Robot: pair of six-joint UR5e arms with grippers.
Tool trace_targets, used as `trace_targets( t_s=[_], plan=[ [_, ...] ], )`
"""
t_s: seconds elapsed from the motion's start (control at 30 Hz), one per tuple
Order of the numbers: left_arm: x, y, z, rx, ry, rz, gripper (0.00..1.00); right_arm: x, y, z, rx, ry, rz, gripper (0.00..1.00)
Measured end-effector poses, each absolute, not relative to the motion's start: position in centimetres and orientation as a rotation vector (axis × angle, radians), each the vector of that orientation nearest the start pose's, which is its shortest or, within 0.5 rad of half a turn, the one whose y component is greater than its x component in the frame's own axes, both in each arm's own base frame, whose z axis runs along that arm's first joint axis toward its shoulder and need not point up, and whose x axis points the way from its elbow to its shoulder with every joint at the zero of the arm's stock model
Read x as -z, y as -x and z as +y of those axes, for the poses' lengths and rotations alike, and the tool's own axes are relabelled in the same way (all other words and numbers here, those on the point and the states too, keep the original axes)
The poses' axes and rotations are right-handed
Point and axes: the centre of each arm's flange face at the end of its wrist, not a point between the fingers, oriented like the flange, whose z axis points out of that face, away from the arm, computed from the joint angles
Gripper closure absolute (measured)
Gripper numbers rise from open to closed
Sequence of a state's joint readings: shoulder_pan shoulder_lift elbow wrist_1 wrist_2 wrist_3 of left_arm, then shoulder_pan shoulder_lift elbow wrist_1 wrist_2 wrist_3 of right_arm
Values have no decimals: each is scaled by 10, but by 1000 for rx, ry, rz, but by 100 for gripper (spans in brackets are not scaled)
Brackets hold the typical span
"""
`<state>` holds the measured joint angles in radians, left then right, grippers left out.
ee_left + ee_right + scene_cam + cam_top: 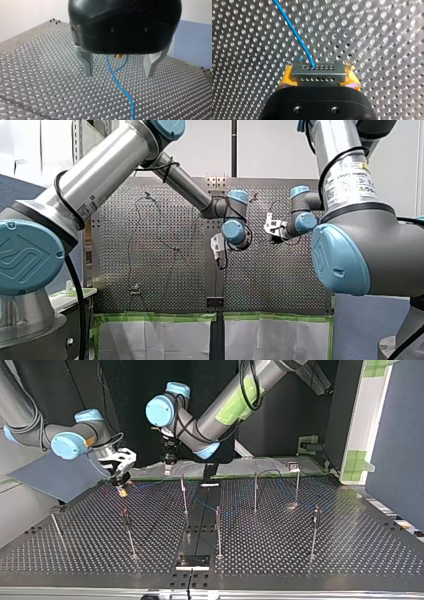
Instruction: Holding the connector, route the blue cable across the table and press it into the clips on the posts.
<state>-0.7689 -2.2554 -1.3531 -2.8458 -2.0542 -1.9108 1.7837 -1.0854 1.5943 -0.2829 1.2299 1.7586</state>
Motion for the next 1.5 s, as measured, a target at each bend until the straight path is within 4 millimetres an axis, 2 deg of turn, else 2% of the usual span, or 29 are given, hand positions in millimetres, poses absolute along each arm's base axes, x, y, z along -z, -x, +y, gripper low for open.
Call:
trace_targets(
  t_s=[0.27,0.63,0.73,1.07,1.3,1.5],
  plan=[
    [-179,-441,-564,418,-10,1761,0,-240,-285,-557,2180,2312,1729,100],
    [-149,-457,-578,345,21,1778,0,-240,-284,-557,2182,2307,1733,100],
    [-152,-462,-581,334,44,1760,0,-240,-284,-557,2182,2305,1733,100],
    [-183,-471,-596,347,113,1690,0,-239,-284,-557,2181,2305,1730,100],
    [-181,-479,-595,361,127,1667,0,-239,-285,-556,2180,2306,1728,100],
    [-165,-493,-596,364,125,1673,0,-239,-285,-556,2182,2309,1723,100]
  ],
)
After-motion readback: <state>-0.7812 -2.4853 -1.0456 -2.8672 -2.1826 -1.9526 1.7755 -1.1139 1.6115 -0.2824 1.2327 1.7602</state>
